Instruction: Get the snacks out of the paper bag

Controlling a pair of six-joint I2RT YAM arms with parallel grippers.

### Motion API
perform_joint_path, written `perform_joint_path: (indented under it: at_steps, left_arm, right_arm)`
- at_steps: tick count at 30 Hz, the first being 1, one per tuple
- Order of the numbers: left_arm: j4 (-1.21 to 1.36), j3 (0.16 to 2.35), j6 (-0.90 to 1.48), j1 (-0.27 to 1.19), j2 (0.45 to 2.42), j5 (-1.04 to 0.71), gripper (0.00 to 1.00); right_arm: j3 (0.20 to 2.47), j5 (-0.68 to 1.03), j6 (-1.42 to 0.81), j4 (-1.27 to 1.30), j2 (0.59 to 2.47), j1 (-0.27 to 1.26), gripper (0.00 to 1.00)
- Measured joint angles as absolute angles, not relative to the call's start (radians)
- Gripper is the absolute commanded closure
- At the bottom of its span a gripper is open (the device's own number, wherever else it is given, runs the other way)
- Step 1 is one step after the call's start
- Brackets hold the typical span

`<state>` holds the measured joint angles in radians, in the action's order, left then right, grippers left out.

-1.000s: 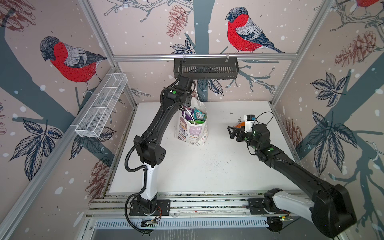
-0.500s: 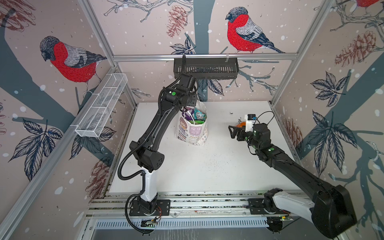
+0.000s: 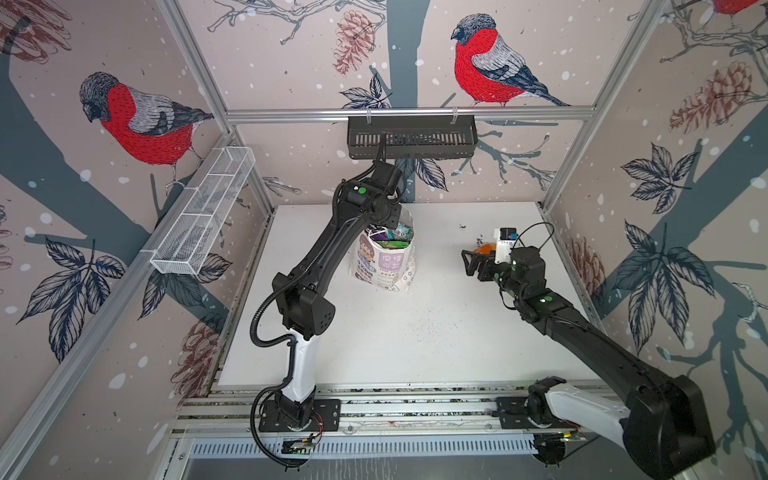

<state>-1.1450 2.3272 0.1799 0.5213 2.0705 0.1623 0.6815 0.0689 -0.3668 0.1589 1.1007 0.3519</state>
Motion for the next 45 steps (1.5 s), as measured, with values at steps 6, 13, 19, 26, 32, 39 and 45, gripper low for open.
perform_joint_path:
  at_steps: [6,13,19,26,32,39,45]
  left_arm:
    - [-1.155,2.314,0.154,0.522,2.085,0.169,0.46]
    - [-1.153,2.302,0.128,0.522,2.134,0.159,0.43]
    - [-1.141,2.296,0.105,0.523,2.176,0.160,0.42]
    - [-1.132,2.297,0.099,0.523,2.199,0.155,0.89]
    - [-1.143,2.300,0.106,0.526,2.216,0.157,1.00]
    - [-1.161,2.352,0.126,0.527,2.176,0.237,1.00]
    - [-1.128,2.366,0.134,0.527,2.094,0.302,1.00]
  right_arm:
    - [0.673,0.067,-0.367,0.158,1.093,0.341,0.00]
    - [0.668,0.067,-0.367,0.158,1.091,0.337,0.00]
    - [0.646,0.143,-0.367,0.189,1.063,0.335,0.00]
    - [0.611,0.250,-0.367,0.265,1.031,0.334,0.00]
    - [0.611,0.249,-0.367,0.271,1.030,0.333,0.00]
    - [0.610,0.249,-0.371,0.271,1.028,0.333,0.00]
    - [0.609,0.233,-0.371,0.271,1.020,0.333,0.00]
